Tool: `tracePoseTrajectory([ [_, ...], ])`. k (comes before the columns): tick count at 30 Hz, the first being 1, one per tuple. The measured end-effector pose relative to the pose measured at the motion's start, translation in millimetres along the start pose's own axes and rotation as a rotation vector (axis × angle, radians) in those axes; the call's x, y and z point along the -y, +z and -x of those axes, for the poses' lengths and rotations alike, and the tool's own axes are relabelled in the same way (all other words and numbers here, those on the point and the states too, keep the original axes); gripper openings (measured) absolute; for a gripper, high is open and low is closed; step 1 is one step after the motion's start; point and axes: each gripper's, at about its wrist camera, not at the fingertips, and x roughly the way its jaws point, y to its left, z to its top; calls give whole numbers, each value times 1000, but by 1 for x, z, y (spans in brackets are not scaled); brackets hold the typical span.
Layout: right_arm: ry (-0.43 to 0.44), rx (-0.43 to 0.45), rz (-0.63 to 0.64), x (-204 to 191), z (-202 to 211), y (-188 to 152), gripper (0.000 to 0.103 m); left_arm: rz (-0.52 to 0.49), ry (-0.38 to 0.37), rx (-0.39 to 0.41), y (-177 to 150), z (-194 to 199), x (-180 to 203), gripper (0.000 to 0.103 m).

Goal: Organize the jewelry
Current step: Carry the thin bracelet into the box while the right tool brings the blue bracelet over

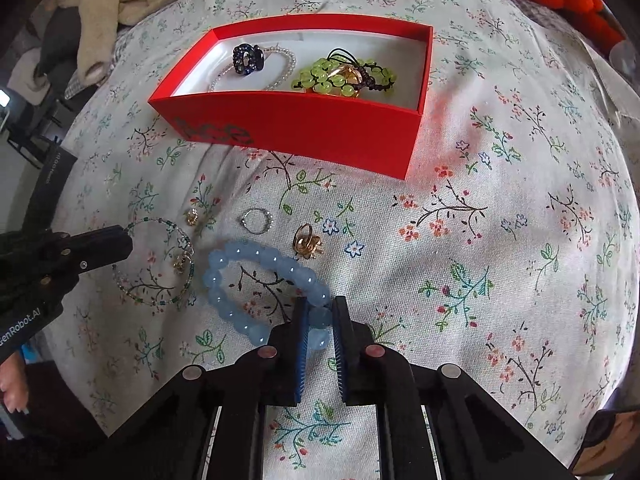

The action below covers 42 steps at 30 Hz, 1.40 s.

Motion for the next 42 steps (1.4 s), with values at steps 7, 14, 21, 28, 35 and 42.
tracePoseTrajectory([
  [7,62,61,-12,7,28,0,12,19,-26,47,3,15,1,3],
  [14,118,142,-38,11,63,10,12,40,-32,131,13,34,6,3],
  [21,151,218,-78,17,89,20,12,65,-70,201,28,47,13,3],
  [28,183,294,-115,24,112,33,12,97,-101,258,43,52,17,3],
  [35,171,337,-135,27,117,44,12,143,-137,298,61,48,16,3],
  [42,189,397,-162,32,125,57,12,185,-140,322,78,32,9,3],
])
